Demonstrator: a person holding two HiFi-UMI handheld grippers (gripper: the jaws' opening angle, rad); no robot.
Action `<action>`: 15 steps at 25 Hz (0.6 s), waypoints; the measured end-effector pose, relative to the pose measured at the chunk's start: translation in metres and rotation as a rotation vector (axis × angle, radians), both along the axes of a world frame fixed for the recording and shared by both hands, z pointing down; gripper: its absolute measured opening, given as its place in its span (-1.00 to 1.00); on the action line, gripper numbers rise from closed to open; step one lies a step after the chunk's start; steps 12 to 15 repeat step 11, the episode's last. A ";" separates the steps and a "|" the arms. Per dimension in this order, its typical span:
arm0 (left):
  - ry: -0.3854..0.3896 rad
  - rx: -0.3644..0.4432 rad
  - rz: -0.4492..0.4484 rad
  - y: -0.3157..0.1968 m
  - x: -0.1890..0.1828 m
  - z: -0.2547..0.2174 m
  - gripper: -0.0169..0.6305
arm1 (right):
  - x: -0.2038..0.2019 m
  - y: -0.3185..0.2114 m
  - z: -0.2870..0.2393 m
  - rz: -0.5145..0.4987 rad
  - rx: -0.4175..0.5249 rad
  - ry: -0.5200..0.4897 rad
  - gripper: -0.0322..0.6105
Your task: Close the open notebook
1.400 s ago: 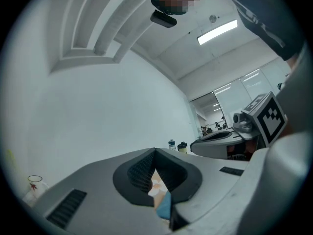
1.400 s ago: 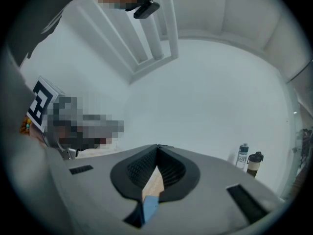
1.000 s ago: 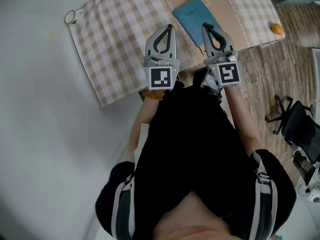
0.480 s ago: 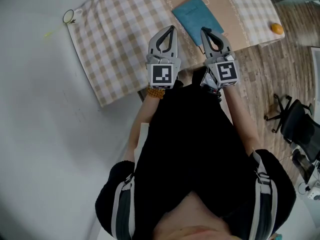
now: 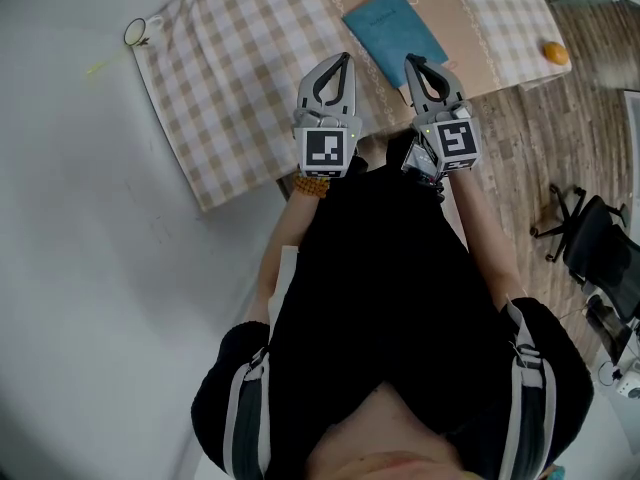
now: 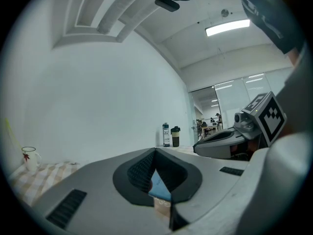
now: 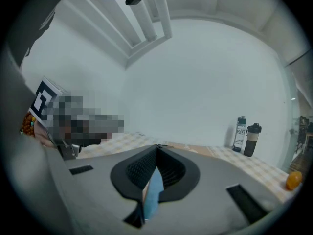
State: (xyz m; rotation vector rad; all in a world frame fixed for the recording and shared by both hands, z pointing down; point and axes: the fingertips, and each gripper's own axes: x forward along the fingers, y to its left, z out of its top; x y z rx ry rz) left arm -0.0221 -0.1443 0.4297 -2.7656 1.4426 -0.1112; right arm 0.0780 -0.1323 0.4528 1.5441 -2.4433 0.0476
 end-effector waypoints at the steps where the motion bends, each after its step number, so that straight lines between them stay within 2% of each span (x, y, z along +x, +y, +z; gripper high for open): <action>1: -0.003 -0.005 -0.001 0.002 0.001 0.002 -0.93 | 0.002 0.001 0.002 0.001 -0.005 0.000 -0.90; 15: -0.024 -0.047 -0.031 0.006 0.022 0.015 -0.93 | 0.018 -0.005 0.009 -0.057 -0.039 0.005 -0.90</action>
